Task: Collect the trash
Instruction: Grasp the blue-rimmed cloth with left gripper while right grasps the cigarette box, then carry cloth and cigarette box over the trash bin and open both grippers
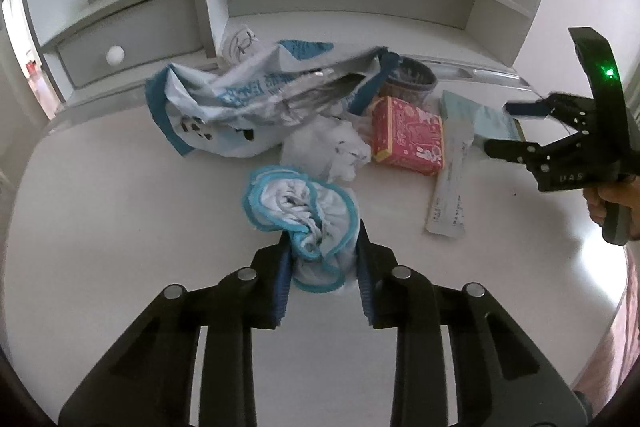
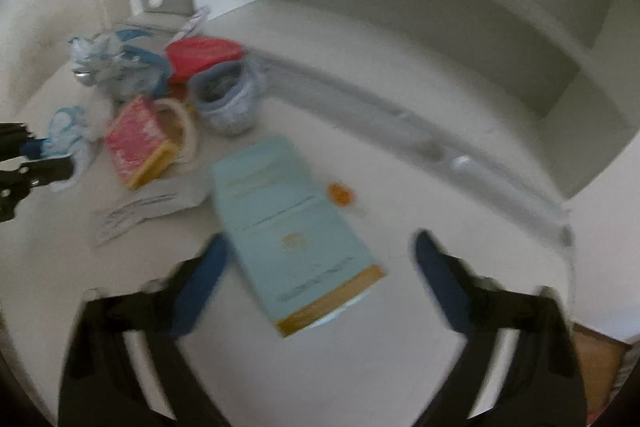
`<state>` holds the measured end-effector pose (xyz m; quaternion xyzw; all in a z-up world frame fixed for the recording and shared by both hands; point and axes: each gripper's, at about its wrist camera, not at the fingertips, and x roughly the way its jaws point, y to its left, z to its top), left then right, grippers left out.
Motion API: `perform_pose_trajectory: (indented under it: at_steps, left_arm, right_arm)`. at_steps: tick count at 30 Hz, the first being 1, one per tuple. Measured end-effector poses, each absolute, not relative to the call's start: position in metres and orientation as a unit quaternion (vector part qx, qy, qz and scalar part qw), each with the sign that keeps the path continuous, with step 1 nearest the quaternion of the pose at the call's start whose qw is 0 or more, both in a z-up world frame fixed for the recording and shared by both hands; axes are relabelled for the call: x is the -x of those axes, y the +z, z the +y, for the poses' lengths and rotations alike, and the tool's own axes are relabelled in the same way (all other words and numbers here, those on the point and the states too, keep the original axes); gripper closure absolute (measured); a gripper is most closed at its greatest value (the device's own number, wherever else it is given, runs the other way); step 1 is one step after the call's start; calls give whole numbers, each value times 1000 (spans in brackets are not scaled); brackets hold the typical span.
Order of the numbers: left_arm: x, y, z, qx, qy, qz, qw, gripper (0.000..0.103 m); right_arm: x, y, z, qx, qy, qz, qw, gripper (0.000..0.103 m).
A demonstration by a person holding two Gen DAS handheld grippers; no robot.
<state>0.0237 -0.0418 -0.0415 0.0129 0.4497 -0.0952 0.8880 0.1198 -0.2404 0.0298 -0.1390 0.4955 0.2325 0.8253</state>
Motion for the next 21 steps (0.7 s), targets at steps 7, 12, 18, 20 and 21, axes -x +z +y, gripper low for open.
perform_pose_trajectory:
  at_steps: [7,12,18,20,21]
  left_arm:
    - [-18,-32,-36,-13,-94,448,889,76]
    - [-6,-21,-47,-41,-94,431,896,76]
    - [10,-11,-62,-55,-109,415,902,76]
    - [17,-7,-69,-55,-119,410,902,76]
    - [20,-5,-71,-57,-122,408,903,76]
  right_arm:
    - [-101,34,-239,146,217,497,828,38]
    - [-88,53,-253,126,200,484,843,38]
    - [-59,77,-270,123,179,462,860,38]
    - [-43,68,-276,115,174,472,857,38]
    - [-37,65,-278,116,171,474,856,38]
